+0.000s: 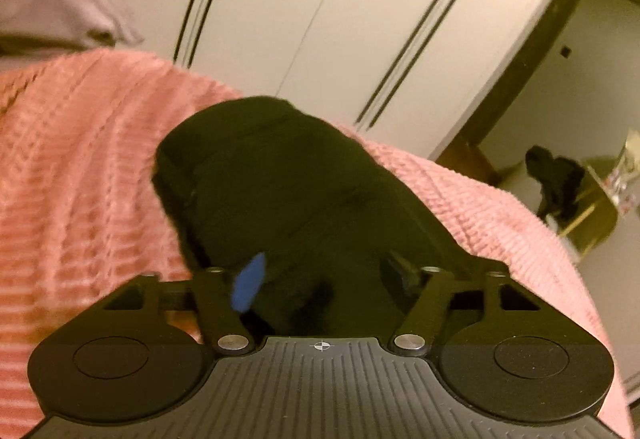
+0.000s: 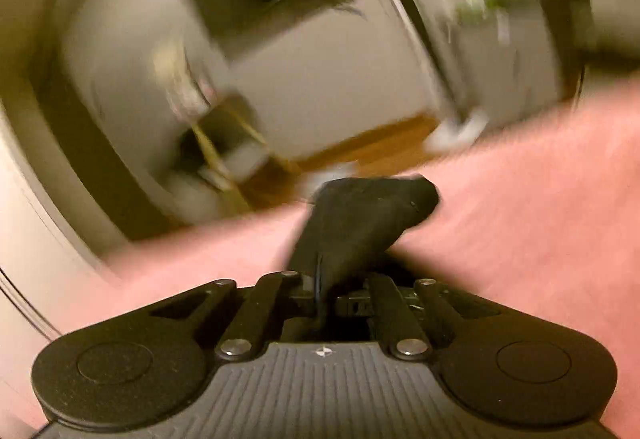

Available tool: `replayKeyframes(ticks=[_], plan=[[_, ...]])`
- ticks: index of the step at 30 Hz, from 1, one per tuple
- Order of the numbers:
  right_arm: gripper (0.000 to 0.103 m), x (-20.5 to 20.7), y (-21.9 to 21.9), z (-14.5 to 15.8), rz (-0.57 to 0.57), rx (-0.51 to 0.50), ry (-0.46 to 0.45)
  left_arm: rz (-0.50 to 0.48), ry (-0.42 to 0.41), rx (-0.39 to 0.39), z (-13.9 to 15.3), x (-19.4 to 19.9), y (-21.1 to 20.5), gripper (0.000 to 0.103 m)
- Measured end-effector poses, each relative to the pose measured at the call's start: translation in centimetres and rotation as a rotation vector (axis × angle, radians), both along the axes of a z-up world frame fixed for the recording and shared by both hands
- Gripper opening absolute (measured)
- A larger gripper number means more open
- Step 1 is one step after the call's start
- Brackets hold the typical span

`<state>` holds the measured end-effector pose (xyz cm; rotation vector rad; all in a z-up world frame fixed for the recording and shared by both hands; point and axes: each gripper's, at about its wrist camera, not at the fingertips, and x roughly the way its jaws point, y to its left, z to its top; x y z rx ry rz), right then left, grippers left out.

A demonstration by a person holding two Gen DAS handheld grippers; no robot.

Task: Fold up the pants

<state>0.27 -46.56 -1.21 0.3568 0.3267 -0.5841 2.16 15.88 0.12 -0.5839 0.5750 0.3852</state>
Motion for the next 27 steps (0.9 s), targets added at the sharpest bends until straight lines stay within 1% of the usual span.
replayKeyframes(ticks=[1,2,3,4,5,6,7,9,10,11,13,14,16,18,20,22,23,24,25,27], plan=[[0.011,1.5,1.2,-0.8,-0.010,-0.136,0.145,0.000,0.005,0.033,0.1,0.4,-0.3,0.084],[0.016,2.8,2.2,-1.8,-0.010,-0.235,0.284,-0.001,0.010,0.055,0.1,0.8,-0.5,0.085],[0.017,3.6,2.9,-2.6,-0.015,-0.286,0.372,-0.008,0.018,0.069,0.1,1.2,-0.7,0.085],[0.020,3.6,3.3,-3.1,-0.033,-0.307,0.396,-0.018,0.028,0.073,0.0,1.6,-0.8,0.085],[0.027,3.1,3.4,-3.1,-0.061,-0.290,0.370,-0.023,0.038,0.072,-0.1,1.8,-0.8,0.085],[0.029,2.6,3.4,-2.9,-0.086,-0.249,0.330,-0.021,0.040,0.074,-0.1,1.9,-0.9,0.086],[0.034,1.8,3.0,-2.5,-0.116,-0.183,0.278,-0.019,0.033,0.077,-0.2,1.9,-0.9,0.086],[0.034,0.5,2.5,-2.1,-0.169,-0.064,0.196,-0.022,0.031,0.085,-0.2,2.0,-0.8,0.086],[0.034,-0.2,2.7,-2.0,-0.198,-0.033,0.168,-0.021,0.032,0.097,-0.2,2.1,-0.7,0.086],[0.034,-0.7,3.0,-1.6,-0.211,-0.026,0.140,-0.011,0.032,0.125,-0.1,2.2,-0.6,0.086],[0.034,-1.4,4.2,-0.8,-0.194,-0.020,0.072,0.012,0.032,0.183,0.1,2.6,-0.3,0.086],[0.034,-1.6,5.0,-0.6,-0.165,-0.010,0.045,0.026,0.035,0.208,0.3,2.9,-0.1,0.086],[0.033,-1.1,6.7,0.0,-0.057,0.003,0.011,0.060,0.037,0.246,0.6,3.7,0.6,0.085],[0.033,-0.1,8.7,-0.3,0.043,0.005,0.013,0.069,0.012,0.258,1.0,4.7,1.3,0.084],[0.026,1.3,10.7,-1.1,0.137,0.007,0.027,0.051,-0.004,0.259,1.5,5.9,1.5,0.083],[0.025,2.8,12.4,-2.2,0.218,0.015,0.063,0.011,-0.034,0.304,2.0,7.1,0.9,0.084],[0.025,3.5,13.0,-2.7,0.247,0.014,0.087,-0.013,-0.033,0.337,1.9,7.8,0.6,0.085],[0.025,4.1,13.4,-3.1,0.274,0.006,0.113,-0.033,-0.019,0.378,1.5,8.9,0.4,0.085],[0.025,4.6,13.8,-3.6,0.295,-0.007,0.143,-0.034,0.016,0.415,0.8,10.0,0.2,0.084],[0.025,5.3,13.9,-4.3,0.310,-0.010,0.197,-0.025,0.106,0.461,-1.3,12.3,0.7,0.084]])
